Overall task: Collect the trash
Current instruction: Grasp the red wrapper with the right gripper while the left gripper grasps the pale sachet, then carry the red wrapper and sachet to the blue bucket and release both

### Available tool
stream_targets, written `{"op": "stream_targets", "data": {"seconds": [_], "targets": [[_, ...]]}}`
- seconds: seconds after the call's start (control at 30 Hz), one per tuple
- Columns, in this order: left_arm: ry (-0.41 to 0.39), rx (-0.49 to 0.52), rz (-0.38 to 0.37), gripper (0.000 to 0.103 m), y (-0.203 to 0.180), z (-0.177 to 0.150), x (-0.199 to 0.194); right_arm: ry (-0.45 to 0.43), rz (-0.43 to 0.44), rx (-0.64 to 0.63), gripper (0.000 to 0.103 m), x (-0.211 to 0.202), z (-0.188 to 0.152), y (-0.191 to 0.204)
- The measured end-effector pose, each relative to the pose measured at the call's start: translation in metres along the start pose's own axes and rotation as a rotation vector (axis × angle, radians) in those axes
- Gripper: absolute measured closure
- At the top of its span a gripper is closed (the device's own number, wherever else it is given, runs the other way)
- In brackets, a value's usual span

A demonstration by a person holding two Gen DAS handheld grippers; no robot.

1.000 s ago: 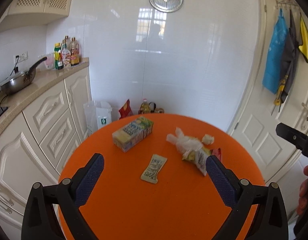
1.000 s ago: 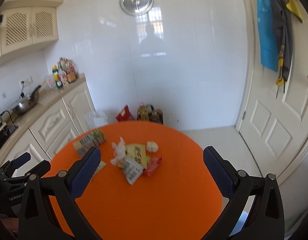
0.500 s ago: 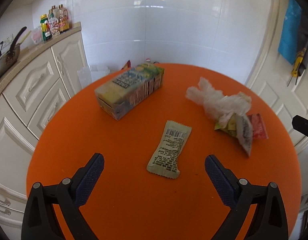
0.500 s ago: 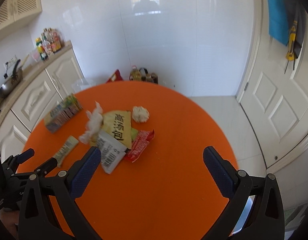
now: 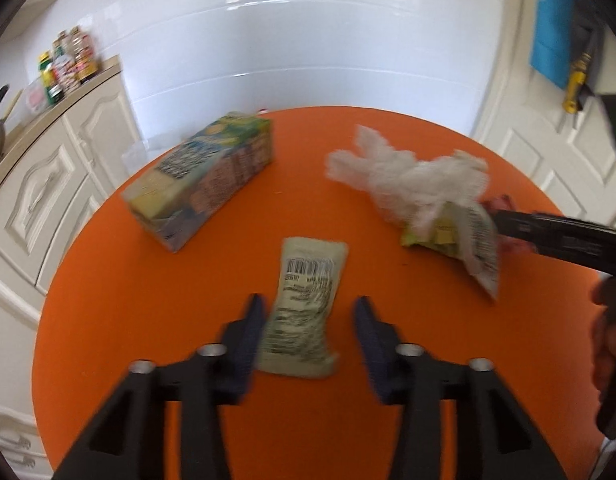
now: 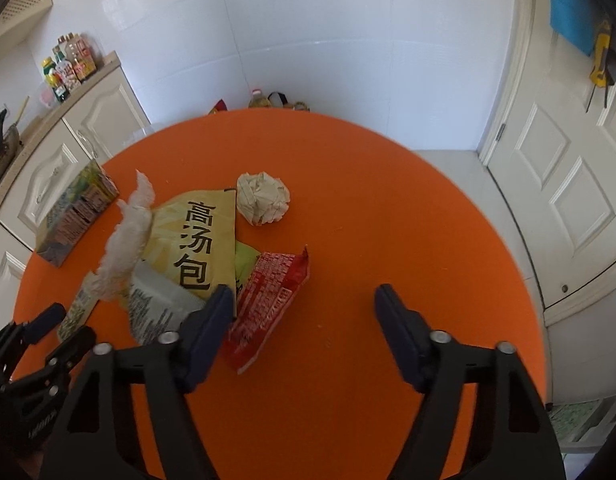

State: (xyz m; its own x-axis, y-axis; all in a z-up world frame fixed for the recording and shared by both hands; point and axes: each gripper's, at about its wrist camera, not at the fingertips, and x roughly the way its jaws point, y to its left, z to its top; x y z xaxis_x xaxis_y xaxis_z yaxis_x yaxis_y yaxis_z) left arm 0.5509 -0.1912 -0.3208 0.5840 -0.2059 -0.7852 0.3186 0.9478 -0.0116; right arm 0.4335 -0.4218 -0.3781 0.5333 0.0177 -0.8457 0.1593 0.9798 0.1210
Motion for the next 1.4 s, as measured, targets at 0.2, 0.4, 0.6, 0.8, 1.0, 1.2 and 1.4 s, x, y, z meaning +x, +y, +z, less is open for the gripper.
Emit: {"op": "stream_targets", "data": {"seconds": [0.2, 0.4, 0.6, 0.8, 1.0, 1.2, 1.4], "targets": [[0.003, -0.027, -0.066, 0.088, 0.006, 0.021, 0.022, -0.015, 0.003, -0.086, 0.076, -0.001, -0.005, 0.014], [0.01, -0.084, -0.16, 0.089, 0.018, 0.035, 0.043, -0.015, 0.044, -0.029, 0.086, -0.015, -0.021, -0.002], [-0.014, -0.086, -0.177, 0.09, 0.028, 0.048, 0.058, -0.021, 0.058, 0.015, 0.086, -0.037, -0.037, -0.024], [-0.02, -0.08, -0.193, 0.09, 0.022, 0.06, 0.067, -0.038, 0.082, 0.022, 0.086, -0.058, -0.05, -0.03], [-0.059, -0.058, -0.193, 0.09, 0.002, 0.045, 0.043, -0.075, 0.103, 0.026, 0.086, -0.083, -0.061, -0.034], [-0.116, -0.026, -0.208, 0.09, -0.017, 0.013, -0.007, -0.14, 0.119, 0.032, 0.086, -0.118, -0.064, -0.043], [-0.184, 0.026, -0.235, 0.09, -0.049, 0.011, -0.05, -0.216, 0.121, 0.045, 0.086, -0.159, -0.069, -0.057]]}}
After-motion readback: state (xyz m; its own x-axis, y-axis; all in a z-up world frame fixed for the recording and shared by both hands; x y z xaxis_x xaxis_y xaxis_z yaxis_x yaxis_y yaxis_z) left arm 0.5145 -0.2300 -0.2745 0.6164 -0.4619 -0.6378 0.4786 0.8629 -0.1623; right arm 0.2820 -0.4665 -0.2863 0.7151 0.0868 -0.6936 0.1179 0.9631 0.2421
